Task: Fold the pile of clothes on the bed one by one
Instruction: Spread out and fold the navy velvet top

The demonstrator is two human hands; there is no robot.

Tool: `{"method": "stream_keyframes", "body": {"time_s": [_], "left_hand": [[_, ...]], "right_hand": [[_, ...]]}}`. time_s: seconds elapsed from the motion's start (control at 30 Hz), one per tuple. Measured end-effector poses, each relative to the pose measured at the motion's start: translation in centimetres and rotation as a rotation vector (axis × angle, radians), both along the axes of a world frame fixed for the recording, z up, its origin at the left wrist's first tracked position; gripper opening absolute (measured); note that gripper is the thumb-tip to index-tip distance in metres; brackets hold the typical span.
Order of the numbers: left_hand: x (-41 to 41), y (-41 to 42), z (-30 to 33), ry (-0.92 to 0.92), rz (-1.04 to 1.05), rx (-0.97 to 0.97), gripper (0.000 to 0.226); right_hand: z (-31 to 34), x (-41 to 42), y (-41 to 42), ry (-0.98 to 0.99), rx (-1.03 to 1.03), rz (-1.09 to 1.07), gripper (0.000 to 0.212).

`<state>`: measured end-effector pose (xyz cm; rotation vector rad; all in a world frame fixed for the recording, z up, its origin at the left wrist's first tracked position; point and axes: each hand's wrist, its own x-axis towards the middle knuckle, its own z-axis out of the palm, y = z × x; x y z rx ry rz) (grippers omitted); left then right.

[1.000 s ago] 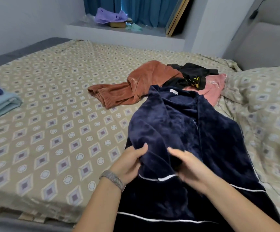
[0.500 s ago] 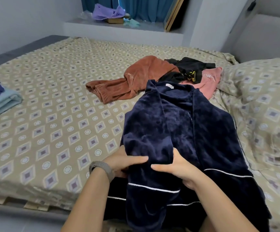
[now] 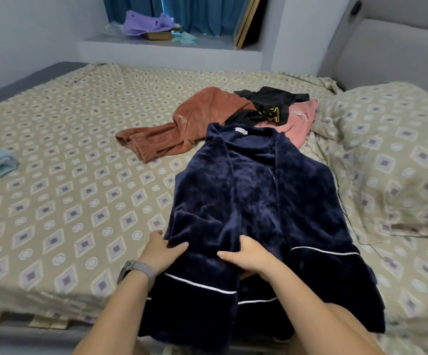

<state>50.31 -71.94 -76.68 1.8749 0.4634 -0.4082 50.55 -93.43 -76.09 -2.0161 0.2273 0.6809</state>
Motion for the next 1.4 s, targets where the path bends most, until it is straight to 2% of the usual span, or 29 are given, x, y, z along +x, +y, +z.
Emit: {"method": "stream_keyframes", "body": {"time_s": [0.1, 0.17, 0.2, 0.33, 0.4, 0.47, 0.57, 0.67, 0.77, 0.87, 1.03, 1.1, 1.17, 1.23, 1.3, 1.4], "left_hand": [[-1.0, -0.4, 0.2, -0.070, -0.089, 0.098, 0.095], [-1.3, -0.9, 0.2, -0.120, -0.115, 0.162, 0.084], [-1.3, -1.2, 0.2, -0.129, -0.105, 0.136, 0.075], [0.0, -1.8, 1.0, 0.034, 0.070, -0.311, 0.050], [1.6, -1.6, 1.1, 0.103, 0.146, -0.513, 0.043], [3.4, -1.2, 1.0, 0.107, 0.169, -0.631, 0.040], [5.8, -1.5, 0.6, 0.120, 0.213, -0.611, 0.044], [7.8, -2.0, -0.1, 0.105, 0.297, -0.511, 0.034], [9.3, -2.3, -0.6, 0.034, 0.283, -0.477, 0.029], [10.5, -2.4, 0.0, -0.099, 0.256, -0.473, 0.042], [11.8, -1.8, 1.6, -0.300, 0.233, -0.597, 0.061], [12.2, -1.3, 1.2, -0.229, 0.273, -0.628, 0.056], [12.2, -1.0, 0.5, -0.078, 0.301, -0.667, 0.039], [12.0, -1.0, 0.2, 0.046, 0.290, -0.711, 0.038], [12.3, -1.2, 0.4, 0.045, 0.253, -0.737, 0.037], [13.6, -1.1, 1.1, -0.004, 0.213, -0.767, 0.034]], "right_hand": [[-0.1, -0.3, -0.3, -0.100, -0.027, -0.020, 0.057], [-0.5, -0.2, -0.8, -0.070, -0.015, -0.007, 0.058], [-0.4, -0.1, -1.1, -0.028, 0.039, -0.018, 0.056], [-0.3, 1.0, -2.4, 0.033, 0.299, -0.138, 0.045], [-0.7, 1.8, -2.7, 0.023, 0.356, -0.200, 0.039], [-1.5, 2.8, -2.6, 0.021, 0.391, -0.202, 0.035], [-2.5, 4.7, -2.4, -0.004, 0.399, -0.197, 0.025], [-2.7, 6.9, -1.9, -0.021, 0.414, -0.172, 0.019], [-2.7, 9.0, -1.1, -0.043, 0.379, -0.200, 0.026], [-2.8, 10.9, -0.7, -0.158, 0.322, -0.196, 0.032], [-2.5, 13.0, -1.3, -0.289, 0.409, -0.201, 0.033], [-3.2, 13.5, -1.1, -0.260, 0.427, -0.196, 0.034], [-3.8, 13.8, -1.1, -0.191, 0.418, -0.182, 0.035], [-3.8, 14.2, -1.0, -0.147, 0.453, -0.194, 0.040], [-3.7, 14.9, -1.1, -0.112, 0.504, -0.244, 0.049], [-2.8, 16.8, -0.7, -0.073, 0.533, -0.265, 0.048]]}}
